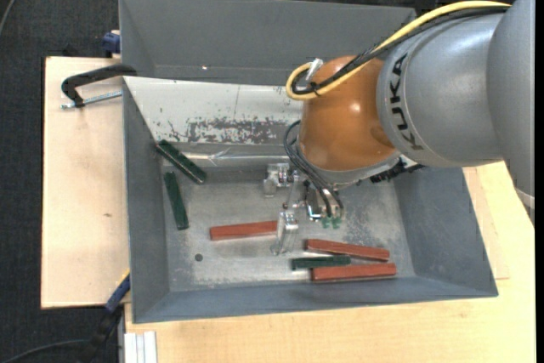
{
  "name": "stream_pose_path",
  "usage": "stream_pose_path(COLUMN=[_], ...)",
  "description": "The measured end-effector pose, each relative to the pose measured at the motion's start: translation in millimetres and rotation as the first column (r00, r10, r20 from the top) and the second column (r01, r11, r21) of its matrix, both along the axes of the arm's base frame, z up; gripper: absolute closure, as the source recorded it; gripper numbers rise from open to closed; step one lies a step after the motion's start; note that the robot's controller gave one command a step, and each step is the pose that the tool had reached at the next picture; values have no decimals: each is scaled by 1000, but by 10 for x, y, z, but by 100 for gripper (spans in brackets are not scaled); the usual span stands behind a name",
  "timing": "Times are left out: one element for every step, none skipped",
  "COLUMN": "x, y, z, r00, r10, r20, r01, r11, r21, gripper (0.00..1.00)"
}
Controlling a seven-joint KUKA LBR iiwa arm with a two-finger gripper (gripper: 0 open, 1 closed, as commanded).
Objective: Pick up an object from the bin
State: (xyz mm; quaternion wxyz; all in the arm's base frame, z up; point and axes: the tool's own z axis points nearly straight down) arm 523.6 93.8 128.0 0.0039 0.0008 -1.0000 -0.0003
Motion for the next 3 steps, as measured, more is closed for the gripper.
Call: stream_pose_path(x=[86, 101, 656], y=[79, 76, 551], z=[-609, -575, 1035], r00=[997, 997, 999], r10=[-71, -72, -27], r20=[2, 7, 24], r01=[71, 72, 27], r11=[997, 997, 1000], r21=[0, 1, 5], gripper=[0, 100, 100])
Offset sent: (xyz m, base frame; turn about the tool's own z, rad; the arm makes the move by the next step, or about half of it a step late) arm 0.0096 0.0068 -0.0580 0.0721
